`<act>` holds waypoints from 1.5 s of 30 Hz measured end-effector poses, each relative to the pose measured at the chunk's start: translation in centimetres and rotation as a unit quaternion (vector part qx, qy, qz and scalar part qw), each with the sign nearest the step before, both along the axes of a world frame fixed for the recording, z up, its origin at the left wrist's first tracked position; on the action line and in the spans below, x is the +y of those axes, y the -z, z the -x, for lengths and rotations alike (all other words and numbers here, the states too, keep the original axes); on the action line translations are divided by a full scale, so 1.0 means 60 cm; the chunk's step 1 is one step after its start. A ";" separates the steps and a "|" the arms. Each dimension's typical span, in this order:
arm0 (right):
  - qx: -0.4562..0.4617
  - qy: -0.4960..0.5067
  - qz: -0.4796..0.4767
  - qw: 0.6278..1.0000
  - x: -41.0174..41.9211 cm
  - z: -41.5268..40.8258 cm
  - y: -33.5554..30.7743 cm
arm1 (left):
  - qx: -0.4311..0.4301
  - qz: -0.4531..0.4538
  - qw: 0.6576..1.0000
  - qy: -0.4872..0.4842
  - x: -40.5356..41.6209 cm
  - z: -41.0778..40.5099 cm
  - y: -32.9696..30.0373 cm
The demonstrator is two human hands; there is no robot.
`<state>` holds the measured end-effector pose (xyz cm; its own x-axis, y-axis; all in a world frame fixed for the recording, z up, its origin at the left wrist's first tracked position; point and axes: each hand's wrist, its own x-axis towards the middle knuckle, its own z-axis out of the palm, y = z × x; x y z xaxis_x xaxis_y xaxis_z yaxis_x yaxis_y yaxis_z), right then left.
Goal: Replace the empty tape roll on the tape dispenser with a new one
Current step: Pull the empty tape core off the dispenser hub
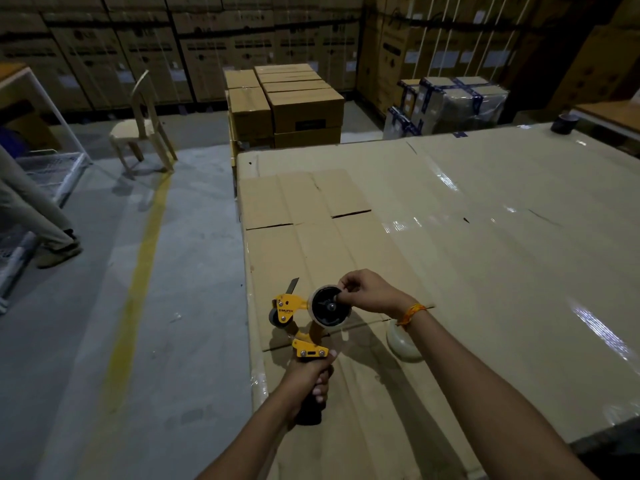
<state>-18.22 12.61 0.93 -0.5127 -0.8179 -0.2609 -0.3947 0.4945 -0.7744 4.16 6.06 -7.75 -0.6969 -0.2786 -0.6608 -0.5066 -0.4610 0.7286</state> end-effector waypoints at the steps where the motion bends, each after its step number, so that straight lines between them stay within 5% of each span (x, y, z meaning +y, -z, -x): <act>1: 0.008 0.000 0.005 1.000 0.001 -0.003 0.003 | -0.001 0.001 1.000 -0.002 -0.001 -0.001 0.000; 38: 0.201 -0.068 -0.109 0.971 0.020 0.015 -0.050 | -0.043 0.001 0.999 0.026 0.018 0.019 -0.030; 45: 0.131 -0.028 -0.038 0.990 0.066 -0.016 -0.030 | -0.031 0.016 0.999 0.015 0.017 0.021 -0.013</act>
